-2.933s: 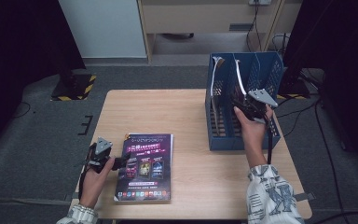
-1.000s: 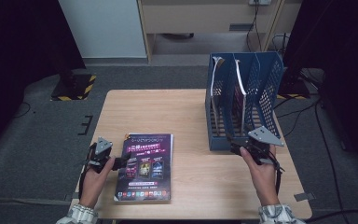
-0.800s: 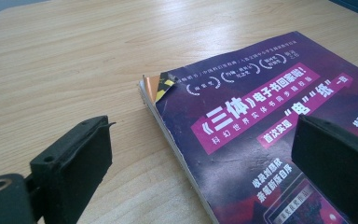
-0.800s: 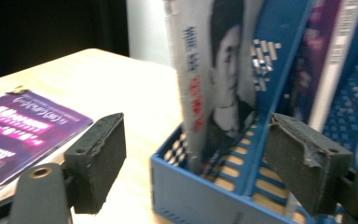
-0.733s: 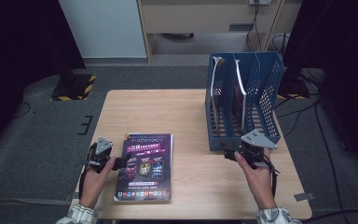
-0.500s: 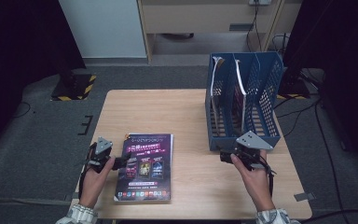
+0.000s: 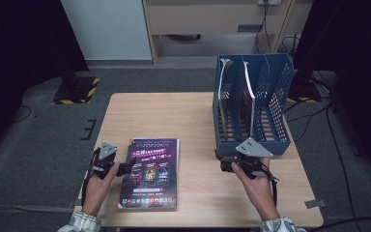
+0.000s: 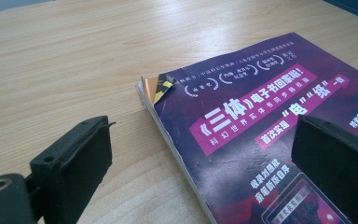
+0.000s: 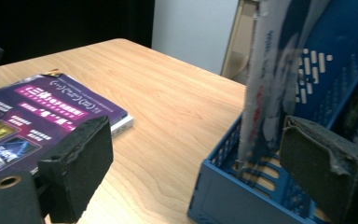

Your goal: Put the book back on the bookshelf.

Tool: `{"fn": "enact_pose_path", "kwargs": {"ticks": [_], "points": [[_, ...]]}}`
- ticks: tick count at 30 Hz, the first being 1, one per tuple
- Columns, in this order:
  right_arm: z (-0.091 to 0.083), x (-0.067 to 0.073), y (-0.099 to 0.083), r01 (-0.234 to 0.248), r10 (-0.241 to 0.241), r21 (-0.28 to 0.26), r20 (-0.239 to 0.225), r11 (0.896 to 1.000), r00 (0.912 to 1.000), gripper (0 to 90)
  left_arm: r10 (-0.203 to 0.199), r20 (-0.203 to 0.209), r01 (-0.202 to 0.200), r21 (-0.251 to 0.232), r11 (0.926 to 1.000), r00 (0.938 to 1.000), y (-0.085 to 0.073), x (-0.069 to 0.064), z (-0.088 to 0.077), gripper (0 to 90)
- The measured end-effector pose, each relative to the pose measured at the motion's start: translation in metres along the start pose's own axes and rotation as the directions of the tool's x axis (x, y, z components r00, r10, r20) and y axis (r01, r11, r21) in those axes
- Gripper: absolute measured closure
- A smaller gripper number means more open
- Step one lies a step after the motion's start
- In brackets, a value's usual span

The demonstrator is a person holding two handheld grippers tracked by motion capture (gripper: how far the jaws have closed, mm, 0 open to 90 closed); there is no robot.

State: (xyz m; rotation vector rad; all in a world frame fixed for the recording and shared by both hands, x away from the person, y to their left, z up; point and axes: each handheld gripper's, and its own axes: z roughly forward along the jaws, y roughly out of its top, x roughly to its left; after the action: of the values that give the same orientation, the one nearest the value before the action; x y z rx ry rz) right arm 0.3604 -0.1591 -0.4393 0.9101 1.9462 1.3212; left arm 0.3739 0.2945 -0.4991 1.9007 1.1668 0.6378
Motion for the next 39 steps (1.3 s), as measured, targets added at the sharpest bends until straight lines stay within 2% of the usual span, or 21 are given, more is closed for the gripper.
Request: {"fn": "enact_pose_path", "kwargs": {"ticks": [24,27,30,33,39], "points": [[0.024,0.038,-0.005,0.029,-0.023,0.052,-0.106,0.998,0.9941,4.8,0.020,0.005,-0.020,0.018,0.9996,0.9998,0.000,-0.003,0.003,4.6],[0.033,0.045,-0.005,0.059,-0.052,0.057,-0.113,0.997,0.9922,4.7,0.021,0.004,-0.021,0.021,0.9996,0.9998,-0.001,-0.003,0.004,4.6],[0.043,0.054,-0.006,0.061,-0.051,0.073,-0.142,0.995,0.9885,5.3,0.021,0.005,-0.021,0.024,0.9995,0.9998,-0.001,-0.003,0.004,4.6],[0.052,0.064,-0.008,0.103,-0.090,0.078,-0.152,0.992,0.9843,6.7,0.020,0.001,-0.020,0.027,0.9994,0.9998,-0.001,-0.003,0.005,4.5],[0.075,0.082,-0.008,0.113,-0.090,0.097,-0.209,0.989,0.9738,7.7,0.022,0.002,-0.022,0.032,0.9993,0.9998,-0.001,-0.003,0.006,4.4]]}}
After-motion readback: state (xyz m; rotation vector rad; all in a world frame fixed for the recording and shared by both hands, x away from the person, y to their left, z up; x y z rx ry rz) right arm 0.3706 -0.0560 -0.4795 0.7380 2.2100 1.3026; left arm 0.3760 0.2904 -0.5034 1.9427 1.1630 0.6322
